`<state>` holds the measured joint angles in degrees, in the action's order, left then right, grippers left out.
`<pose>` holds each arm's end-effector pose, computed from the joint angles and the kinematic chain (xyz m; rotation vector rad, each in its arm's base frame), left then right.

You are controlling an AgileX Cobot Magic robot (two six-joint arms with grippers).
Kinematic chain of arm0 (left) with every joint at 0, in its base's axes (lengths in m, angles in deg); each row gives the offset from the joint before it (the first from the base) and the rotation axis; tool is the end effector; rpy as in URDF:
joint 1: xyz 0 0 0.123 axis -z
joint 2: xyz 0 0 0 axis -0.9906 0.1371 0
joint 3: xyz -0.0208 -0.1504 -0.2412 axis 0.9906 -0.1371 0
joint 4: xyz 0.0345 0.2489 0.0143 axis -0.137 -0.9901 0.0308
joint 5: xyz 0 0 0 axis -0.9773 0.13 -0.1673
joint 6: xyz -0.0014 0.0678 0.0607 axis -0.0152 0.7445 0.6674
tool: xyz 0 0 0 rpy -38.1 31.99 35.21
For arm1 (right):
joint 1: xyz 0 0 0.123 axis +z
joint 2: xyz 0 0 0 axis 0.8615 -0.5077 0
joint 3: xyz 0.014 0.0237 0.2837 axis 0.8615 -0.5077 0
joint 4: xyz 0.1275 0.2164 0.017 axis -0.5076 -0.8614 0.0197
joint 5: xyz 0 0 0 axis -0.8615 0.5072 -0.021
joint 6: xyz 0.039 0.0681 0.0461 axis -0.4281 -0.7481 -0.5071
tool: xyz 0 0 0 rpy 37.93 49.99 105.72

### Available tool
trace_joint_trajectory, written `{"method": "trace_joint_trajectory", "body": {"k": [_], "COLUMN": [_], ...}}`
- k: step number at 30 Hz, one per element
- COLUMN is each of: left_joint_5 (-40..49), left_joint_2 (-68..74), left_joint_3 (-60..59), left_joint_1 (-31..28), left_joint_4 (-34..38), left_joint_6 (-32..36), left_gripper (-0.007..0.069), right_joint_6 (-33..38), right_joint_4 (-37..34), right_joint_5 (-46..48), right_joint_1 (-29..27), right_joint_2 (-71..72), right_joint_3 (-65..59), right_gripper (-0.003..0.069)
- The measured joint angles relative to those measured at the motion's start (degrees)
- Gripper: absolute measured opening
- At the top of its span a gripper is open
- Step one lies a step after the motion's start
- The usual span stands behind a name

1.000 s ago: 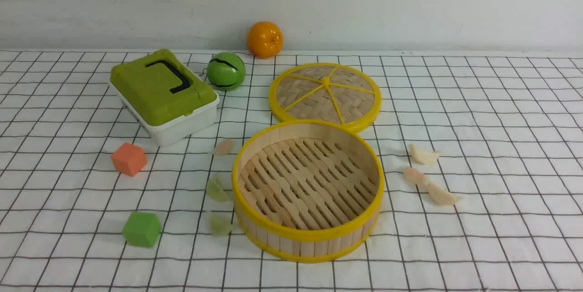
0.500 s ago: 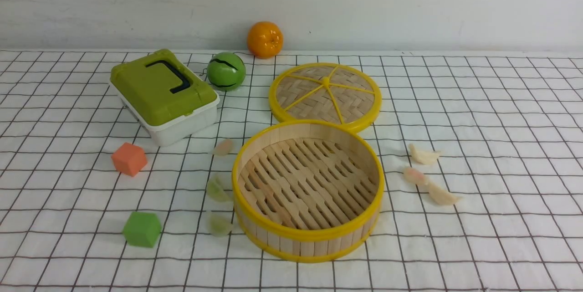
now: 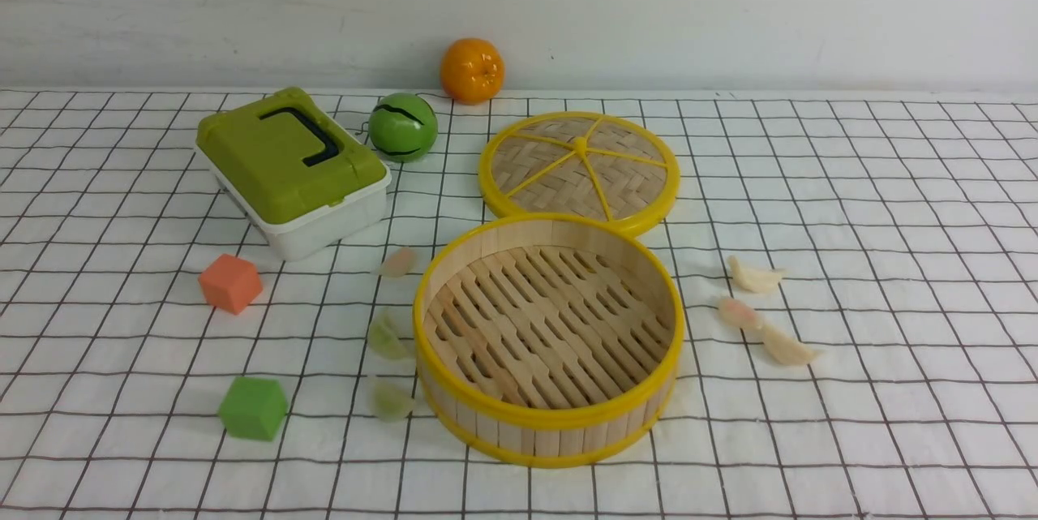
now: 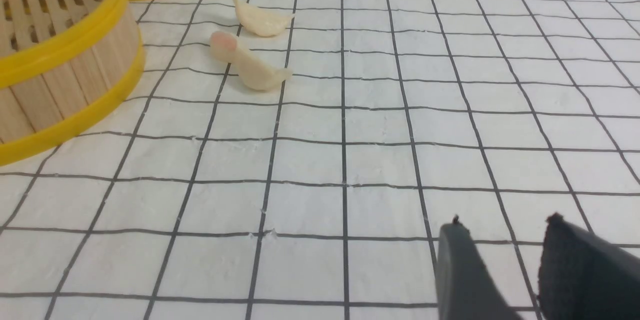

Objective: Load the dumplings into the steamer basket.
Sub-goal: Use the left arm to grab a dumpling

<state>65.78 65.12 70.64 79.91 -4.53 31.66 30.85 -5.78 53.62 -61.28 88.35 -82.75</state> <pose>0.0528 -0.0010 0.1702 -0.0920 1.8752 -0.0612 0.0523 0.0011 0.1727 0.0428 1.8754 0.0316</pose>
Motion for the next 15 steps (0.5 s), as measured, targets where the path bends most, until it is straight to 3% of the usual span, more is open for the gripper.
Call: {"method": "trace_joint_trajectory", "body": {"k": [15], "left_joint_5": [0.00], "left_joint_2": [0.00], "left_joint_3": [0.00], "left_joint_1": [0.00], "left_joint_4": [0.00], "left_joint_6": [0.00], "left_gripper": [0.0201], "right_joint_6": [0.00], "right_joint_4": [0.00], "right_joint_5": [0.00], "right_joint_1": [0.00], "right_joint_2": [0.00], "right_joint_3": [0.00], "right_gripper": [0.0240]}}
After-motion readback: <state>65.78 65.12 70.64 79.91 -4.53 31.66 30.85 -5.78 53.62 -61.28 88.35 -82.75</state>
